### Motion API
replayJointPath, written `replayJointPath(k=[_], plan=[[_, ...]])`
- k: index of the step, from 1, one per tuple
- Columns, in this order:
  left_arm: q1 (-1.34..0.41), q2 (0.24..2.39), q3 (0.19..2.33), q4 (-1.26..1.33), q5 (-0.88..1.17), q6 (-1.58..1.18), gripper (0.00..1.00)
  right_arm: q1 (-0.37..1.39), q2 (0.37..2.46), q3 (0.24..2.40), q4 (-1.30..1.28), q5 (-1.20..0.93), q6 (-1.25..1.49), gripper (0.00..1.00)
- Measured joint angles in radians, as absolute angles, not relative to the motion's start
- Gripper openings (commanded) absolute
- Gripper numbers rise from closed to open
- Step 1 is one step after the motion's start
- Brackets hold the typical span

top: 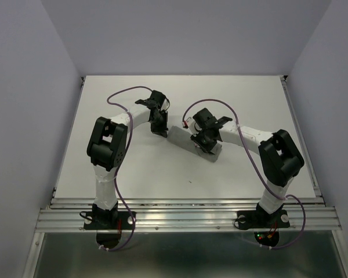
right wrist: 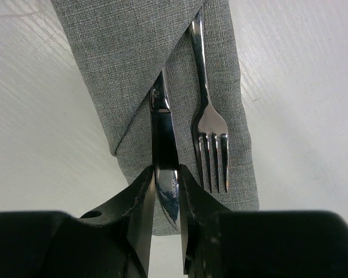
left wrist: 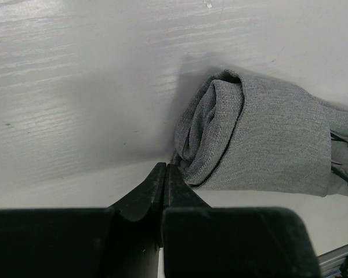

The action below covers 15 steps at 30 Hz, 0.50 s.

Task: Fold the napkin into a case and place the utensils inside
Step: Stuff the knife into the folded napkin.

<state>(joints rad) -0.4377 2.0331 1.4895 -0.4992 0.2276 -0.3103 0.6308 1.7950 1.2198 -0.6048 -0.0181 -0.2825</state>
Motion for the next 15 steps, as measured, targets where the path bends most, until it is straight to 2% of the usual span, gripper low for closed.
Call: replayJointPath(k=[15], plan=[[-0.438, 2.033, 1.489, -0.498, 0.236, -0.302, 0.09, 0.644, 1.843, 1.256, -0.603, -0.018, -0.285, 0.22]])
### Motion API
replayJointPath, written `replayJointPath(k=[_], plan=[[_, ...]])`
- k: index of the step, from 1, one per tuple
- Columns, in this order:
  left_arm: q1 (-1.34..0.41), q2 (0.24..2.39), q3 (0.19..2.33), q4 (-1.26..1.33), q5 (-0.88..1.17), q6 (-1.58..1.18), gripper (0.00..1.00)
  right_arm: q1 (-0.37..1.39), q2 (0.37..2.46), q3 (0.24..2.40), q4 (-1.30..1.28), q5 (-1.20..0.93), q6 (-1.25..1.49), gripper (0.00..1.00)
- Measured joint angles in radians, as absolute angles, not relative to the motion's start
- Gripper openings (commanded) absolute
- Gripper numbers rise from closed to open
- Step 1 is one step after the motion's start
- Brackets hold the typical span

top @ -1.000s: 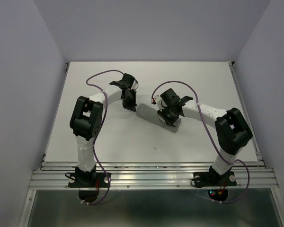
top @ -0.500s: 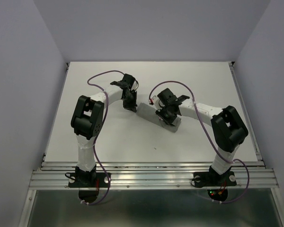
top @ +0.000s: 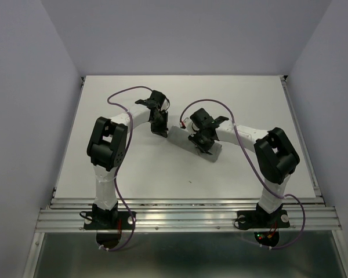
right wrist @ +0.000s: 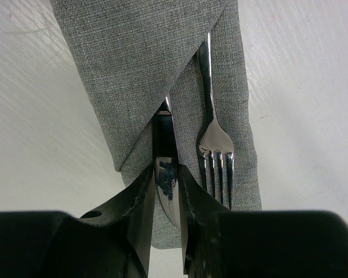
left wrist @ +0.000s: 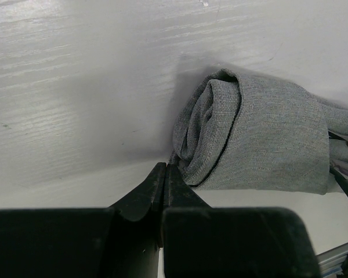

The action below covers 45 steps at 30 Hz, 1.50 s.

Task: Fold the napkin into a case and place the utensils inside
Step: Stuff the knife into the folded napkin.

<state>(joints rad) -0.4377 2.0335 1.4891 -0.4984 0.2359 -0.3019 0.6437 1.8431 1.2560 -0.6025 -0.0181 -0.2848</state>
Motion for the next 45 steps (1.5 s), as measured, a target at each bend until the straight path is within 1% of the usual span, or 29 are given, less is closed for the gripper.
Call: replayJointPath(k=[24, 34, 38, 45], plan=[[-0.438, 2.033, 1.489, -0.498, 0.237, -0.297, 0.09, 0.672, 1.835, 1.256, -0.598, -0.007, -0.308, 0.21], [-0.438, 2.033, 1.489, -0.498, 0.237, -0.297, 0.09, 0.675, 1.831, 1.256, -0.598, -0.007, -0.315, 0.22], [-0.438, 2.033, 1.489, -0.498, 0.237, -0.297, 0.09, 0.675, 1.831, 1.256, -0.597, -0.007, -0.315, 0.33], [-0.438, 2.033, 1.489, -0.498, 0.237, -0.297, 0.09, 0.676, 1.831, 1.256, -0.593, 0.004, -0.311, 0.38]])
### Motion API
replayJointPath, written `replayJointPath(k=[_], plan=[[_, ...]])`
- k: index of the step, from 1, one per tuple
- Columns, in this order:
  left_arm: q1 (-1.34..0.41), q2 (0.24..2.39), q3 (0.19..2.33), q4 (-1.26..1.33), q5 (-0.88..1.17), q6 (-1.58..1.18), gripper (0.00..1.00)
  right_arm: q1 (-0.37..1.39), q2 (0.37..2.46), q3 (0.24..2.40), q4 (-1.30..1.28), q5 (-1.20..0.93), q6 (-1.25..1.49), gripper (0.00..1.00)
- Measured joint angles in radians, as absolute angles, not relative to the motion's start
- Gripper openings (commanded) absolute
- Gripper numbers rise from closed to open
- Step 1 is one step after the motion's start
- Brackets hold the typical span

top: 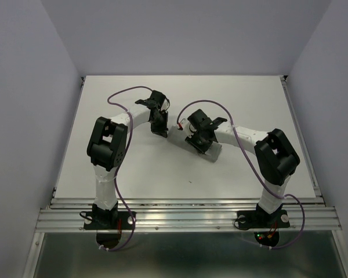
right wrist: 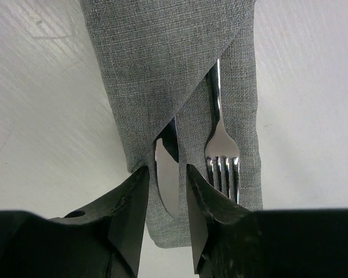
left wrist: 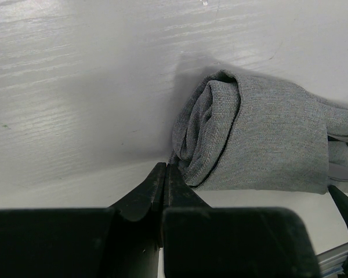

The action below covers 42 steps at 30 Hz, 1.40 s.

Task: Fold the napkin into a case and place the utensils inside
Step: Stuff the knife into the folded napkin, then reset both arms

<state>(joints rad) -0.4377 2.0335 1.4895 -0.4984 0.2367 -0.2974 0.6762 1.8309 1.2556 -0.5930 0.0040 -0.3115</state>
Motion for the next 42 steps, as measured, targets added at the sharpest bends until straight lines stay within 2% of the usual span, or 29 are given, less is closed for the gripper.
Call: replayJointPath(k=[6, 11, 13, 14, 16, 17, 24, 31, 42], plan=[[-0.438, 2.033, 1.489, -0.499, 0.236, -0.298, 0.09, 0.676, 1.827, 1.255, -0.59, 0.009, -0.311, 0.41], [-0.438, 2.033, 1.495, -0.511, 0.229, -0.299, 0.09, 0.676, 1.776, 1.245, -0.571, 0.06, -0.286, 0.58], [-0.438, 2.031, 1.504, -0.517, 0.208, -0.308, 0.09, 0.676, 1.733, 1.239, -0.567, 0.109, -0.262, 0.6], [-0.437, 2.028, 1.504, -0.513, 0.197, -0.313, 0.09, 0.674, 1.704, 1.239, -0.563, 0.137, -0.245, 0.76], [-0.432, 2.018, 1.504, -0.513, 0.182, -0.321, 0.09, 0.665, 1.662, 1.235, -0.545, 0.187, -0.206, 0.86], [-0.428, 2.009, 1.505, -0.514, 0.176, -0.324, 0.09, 0.659, 1.624, 1.22, -0.522, 0.212, -0.19, 1.0], [-0.371, 1.95, 1.58, -0.532, 0.111, -0.322, 0.09, 0.511, 1.404, 1.099, -0.41, 0.383, 0.022, 1.0], [-0.29, 1.815, 1.586, -0.532, 0.072, -0.307, 0.09, 0.334, 1.293, 0.978, -0.358, 0.491, 0.286, 1.0], [-0.251, 1.611, 1.584, -0.483, 0.062, -0.307, 0.1, 0.329, 1.251, 0.948, -0.324, 0.517, 0.43, 1.0]])
